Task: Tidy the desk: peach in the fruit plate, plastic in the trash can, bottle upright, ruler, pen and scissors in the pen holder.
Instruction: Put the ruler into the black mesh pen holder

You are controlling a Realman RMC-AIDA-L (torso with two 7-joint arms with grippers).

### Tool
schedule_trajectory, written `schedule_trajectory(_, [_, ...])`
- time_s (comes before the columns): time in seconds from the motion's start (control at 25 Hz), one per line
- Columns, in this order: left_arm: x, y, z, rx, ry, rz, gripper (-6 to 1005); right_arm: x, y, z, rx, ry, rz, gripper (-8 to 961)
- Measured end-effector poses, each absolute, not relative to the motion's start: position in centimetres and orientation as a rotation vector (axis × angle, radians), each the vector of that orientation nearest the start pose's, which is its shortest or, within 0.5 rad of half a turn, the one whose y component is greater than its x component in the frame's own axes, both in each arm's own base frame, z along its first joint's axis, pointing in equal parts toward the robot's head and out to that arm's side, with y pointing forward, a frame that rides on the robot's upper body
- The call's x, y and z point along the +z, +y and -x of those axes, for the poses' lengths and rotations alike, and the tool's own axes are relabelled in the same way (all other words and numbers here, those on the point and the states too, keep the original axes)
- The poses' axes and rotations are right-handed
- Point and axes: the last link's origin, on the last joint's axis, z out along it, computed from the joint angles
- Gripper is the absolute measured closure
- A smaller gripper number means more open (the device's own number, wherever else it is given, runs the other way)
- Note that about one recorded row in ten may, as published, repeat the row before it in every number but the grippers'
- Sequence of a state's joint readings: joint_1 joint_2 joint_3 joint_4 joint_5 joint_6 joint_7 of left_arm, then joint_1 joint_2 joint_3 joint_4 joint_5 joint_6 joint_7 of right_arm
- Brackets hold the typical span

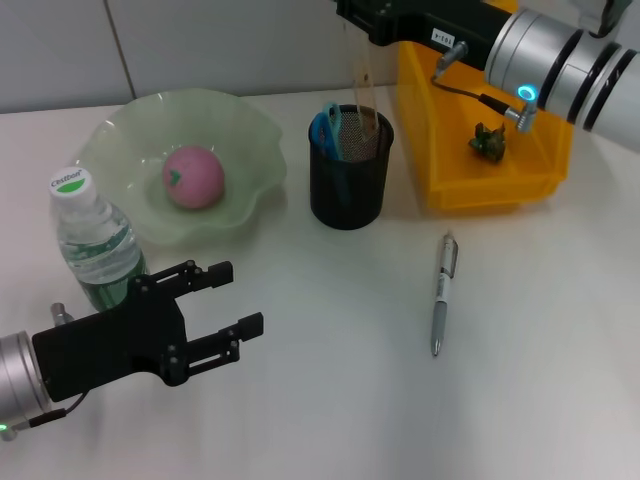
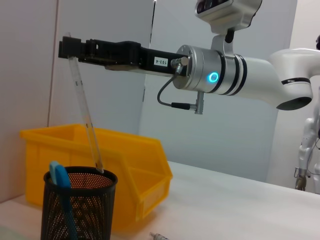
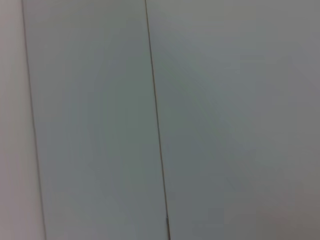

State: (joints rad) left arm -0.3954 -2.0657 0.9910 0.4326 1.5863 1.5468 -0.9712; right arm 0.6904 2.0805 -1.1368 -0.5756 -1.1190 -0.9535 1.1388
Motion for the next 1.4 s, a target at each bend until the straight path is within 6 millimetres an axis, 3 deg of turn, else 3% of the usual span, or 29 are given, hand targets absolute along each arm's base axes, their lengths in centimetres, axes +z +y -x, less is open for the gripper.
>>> schedule_trajectory(1.4, [-3.5,27.5,27.7,-0.945,-0.405,2.668,286,-3.1,43.6,-17.7,0.83,0.443,2.265,530])
